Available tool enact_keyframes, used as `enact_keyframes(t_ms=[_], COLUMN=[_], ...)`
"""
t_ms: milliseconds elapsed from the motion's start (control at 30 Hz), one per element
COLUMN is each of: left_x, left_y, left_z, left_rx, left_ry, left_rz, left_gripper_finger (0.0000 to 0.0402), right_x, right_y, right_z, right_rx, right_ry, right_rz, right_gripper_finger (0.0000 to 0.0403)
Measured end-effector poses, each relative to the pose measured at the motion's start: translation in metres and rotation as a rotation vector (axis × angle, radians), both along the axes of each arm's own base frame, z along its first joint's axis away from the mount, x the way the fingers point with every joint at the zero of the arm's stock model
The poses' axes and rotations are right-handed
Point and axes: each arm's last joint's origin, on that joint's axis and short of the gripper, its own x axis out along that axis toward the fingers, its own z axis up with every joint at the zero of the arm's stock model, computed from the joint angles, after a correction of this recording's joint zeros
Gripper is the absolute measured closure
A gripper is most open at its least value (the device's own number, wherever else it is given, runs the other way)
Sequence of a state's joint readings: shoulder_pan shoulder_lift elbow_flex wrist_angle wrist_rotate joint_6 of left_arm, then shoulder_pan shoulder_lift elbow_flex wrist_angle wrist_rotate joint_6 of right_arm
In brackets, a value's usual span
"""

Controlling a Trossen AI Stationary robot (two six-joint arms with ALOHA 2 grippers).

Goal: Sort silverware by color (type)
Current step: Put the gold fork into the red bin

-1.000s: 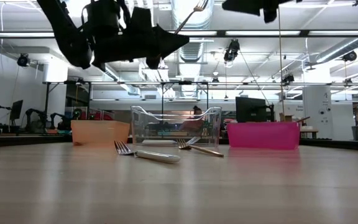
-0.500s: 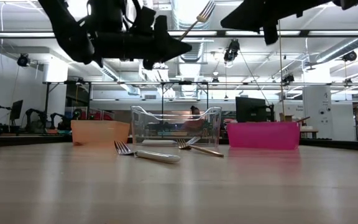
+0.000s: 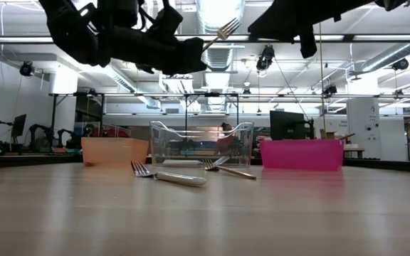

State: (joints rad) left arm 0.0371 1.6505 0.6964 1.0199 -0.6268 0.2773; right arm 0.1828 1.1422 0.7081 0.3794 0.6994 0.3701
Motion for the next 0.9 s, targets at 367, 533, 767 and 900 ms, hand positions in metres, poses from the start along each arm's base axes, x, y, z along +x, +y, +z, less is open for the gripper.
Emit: enact_keyframes(t_ms=[367,533,767,900], left_x=[0.002,0.004,0.004,0.004], left_y=[-0.021,-0.022,-0.022,-0.022], left_z=[0.007,0.003,0.003,0.003], left_rx=[-0.019,-0.021,-0.024,-0.023], left_ry=[-0.022,-0.004,-0.006,-0.004], left_rz=[0.184,0.189,0.195,0.196], left_gripper_finger=[0.0401,0.0401,0.0401,0.0401], right_x=[0.022,0.042,0.079,0.096], right_y=[-0.010,-0.022,-0.031,-0.035], right_z=[0.019,0.023,0.030,0.033], right_rx=[0.084,0.061,0.001,-0.001], right_ry=[-0.240,-0.240,-0.210,-0.206], right_rz=[-0.060,-0.107,-0.139,-0.154], right_gripper_finger=[0.0195,0.0152,0.0142,0.0148])
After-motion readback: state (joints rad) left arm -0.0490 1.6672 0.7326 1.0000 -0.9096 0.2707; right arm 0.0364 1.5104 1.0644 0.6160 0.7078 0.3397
